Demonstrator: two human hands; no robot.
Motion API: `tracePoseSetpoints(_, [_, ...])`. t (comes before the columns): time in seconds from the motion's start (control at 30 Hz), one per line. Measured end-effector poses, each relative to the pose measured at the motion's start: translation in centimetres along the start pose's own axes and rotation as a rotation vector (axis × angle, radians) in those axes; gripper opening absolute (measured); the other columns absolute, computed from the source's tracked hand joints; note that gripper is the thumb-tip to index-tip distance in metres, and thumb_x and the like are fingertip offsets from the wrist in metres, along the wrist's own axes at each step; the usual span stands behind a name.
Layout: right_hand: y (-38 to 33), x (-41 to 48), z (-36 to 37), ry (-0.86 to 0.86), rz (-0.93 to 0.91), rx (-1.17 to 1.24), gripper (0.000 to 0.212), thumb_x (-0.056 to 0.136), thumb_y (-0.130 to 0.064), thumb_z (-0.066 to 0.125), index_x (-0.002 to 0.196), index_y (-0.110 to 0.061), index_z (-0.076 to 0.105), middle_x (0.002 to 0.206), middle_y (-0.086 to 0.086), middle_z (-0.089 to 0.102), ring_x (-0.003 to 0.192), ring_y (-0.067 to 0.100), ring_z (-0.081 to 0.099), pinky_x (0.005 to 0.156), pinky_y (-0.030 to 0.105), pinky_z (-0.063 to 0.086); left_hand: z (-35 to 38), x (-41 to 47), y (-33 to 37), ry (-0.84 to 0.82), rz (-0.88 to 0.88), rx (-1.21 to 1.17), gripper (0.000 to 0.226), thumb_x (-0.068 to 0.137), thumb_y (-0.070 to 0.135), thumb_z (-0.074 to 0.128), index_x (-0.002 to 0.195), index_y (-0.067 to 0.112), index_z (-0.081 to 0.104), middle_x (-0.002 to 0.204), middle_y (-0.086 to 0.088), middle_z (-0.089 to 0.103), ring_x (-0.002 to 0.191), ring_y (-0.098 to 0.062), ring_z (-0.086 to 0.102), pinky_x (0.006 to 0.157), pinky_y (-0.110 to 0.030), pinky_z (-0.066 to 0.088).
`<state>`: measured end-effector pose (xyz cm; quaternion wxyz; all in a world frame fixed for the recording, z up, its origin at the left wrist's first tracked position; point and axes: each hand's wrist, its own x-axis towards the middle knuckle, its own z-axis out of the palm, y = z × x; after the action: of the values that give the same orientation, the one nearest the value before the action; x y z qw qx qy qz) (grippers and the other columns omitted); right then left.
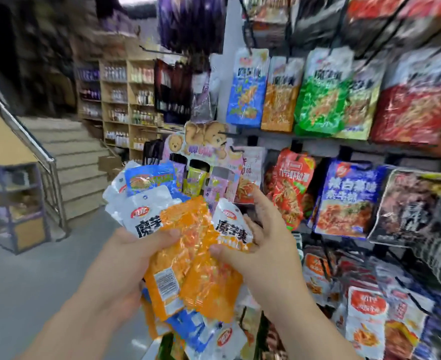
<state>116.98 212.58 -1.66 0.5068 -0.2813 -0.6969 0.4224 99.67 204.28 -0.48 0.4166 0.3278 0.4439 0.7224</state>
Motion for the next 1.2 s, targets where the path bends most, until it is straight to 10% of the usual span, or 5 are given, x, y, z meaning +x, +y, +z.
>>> tracePoseSetpoints(0.17, [-4.4,2.6,-1.6,0.062,-0.064,0.046,0.099,0.063,-0.011,0.098,0.132,-0.059,0.045,0.133,-0.018,0.061,0.116,-0.002,0.064,0.092,0.035,0.061,2.4,1.3,3.6,-0.059,0.078,0.005,0.010,0.075,0.000,0.075,0.084,0.003,0.077,0.078,-0.018,0.078,0.053,-0.026,0.073,0.049,-0.043,0.062])
tracePoseSetpoints(0.53, [-12.6,8.7,-6.6,0.213,-0.109,0.000,0.066,0.081,0.012,0.078,0.125,-0.035,0.065,0.113,0.010,0.071,0.062,0.020,0.069,0.053,0.027,0.056,7.2,5.9,9.4,-0.165,0.182,0.025,0.020,0.088,-0.002,0.072,0.102,0.012,0.074,0.089,-0.014,0.080,0.061,-0.024,0.075,0.057,-0.041,0.065])
tracePoseSetpoints(0.67, [-14.3,10.3,-7.8,0.246,-0.051,-0.026,0.091,0.079,0.016,0.078,0.143,-0.043,0.051,0.118,0.010,0.063,0.086,0.045,0.074,0.069,0.058,0.064,7.3,7.9,10.0,-0.170,0.186,0.044,0.020,0.088,-0.001,0.073,0.102,0.014,0.073,0.087,-0.011,0.080,0.061,-0.023,0.075,0.063,-0.042,0.065])
tracePoseSetpoints(0.87, [-15.4,12.3,-7.9,0.281,-0.045,-0.083,0.079,0.087,0.002,0.078,0.150,-0.034,0.046,0.094,0.005,0.066,0.062,0.022,0.071,0.059,0.042,0.063,7.4,10.0,10.5,-0.187,0.207,0.015,0.024,0.087,-0.004,0.073,0.104,0.012,0.073,0.093,-0.014,0.080,0.069,-0.028,0.076,0.075,-0.047,0.064])
tracePoseSetpoints(1.2, [-16.7,17.5,-7.3,0.356,-0.065,-0.039,0.046,0.088,-0.013,0.080,0.129,-0.016,0.060,0.104,0.015,0.076,0.089,0.037,0.074,0.081,0.067,0.059,7.7,12.9,10.8,-0.238,0.242,0.036,0.022,0.087,-0.007,0.072,0.099,0.012,0.072,0.084,-0.013,0.080,0.058,-0.024,0.075,0.054,-0.036,0.063])
